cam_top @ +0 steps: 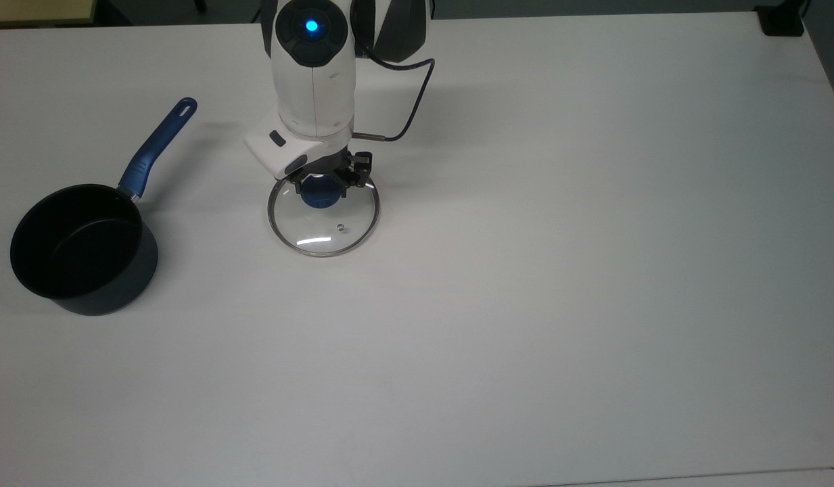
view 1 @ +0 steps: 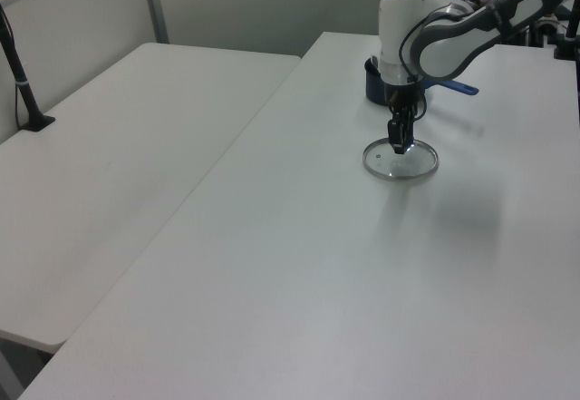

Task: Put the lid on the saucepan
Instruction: 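Lower the gripper onto the glass lid and grasp its blue knob, then lift the glass lid and carry it over the dark blue saucepan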

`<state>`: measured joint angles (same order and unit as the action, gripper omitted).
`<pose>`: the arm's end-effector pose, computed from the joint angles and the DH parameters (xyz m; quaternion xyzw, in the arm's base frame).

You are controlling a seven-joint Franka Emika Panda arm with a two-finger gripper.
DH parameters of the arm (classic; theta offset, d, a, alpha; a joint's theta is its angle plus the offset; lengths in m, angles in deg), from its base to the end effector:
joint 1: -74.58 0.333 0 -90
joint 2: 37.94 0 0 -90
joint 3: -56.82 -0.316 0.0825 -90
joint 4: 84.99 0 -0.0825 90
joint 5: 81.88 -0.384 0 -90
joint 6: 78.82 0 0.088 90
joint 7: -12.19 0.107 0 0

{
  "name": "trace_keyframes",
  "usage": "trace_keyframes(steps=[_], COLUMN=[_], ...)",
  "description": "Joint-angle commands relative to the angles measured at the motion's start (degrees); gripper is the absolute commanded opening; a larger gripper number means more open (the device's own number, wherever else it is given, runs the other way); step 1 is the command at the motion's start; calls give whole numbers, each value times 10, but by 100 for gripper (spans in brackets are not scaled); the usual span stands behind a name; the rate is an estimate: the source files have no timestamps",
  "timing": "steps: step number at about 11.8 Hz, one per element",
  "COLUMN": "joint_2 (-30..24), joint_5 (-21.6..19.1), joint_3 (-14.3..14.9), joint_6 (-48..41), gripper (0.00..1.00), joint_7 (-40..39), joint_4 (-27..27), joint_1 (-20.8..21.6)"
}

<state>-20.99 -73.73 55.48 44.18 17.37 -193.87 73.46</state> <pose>0.6135 -0.0043 0.3425 0.9982 -0.0035 -0.0219 0.0563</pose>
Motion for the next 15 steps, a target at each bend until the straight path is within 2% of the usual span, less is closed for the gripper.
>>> trace_keyframes(steps=[1,2,4,6,7,11,15], joint_2=[-23,-32,-31,-25,-15,82,120], joint_5=[-8,-9,-12,-55,-60,-55,-49], joint_3=[3,3,4,9,14,32,46], joint_6=[1,-5,-49,-61,-64,-59,-25], gripper=[34,34,34,34,34,35,35], joint_7=[12,10,3,-58,-100,-190,-208], joint_4=[16,23,96,169,201,332,343], joint_1=[2,-3,-26,-68,-89,-160,-180])
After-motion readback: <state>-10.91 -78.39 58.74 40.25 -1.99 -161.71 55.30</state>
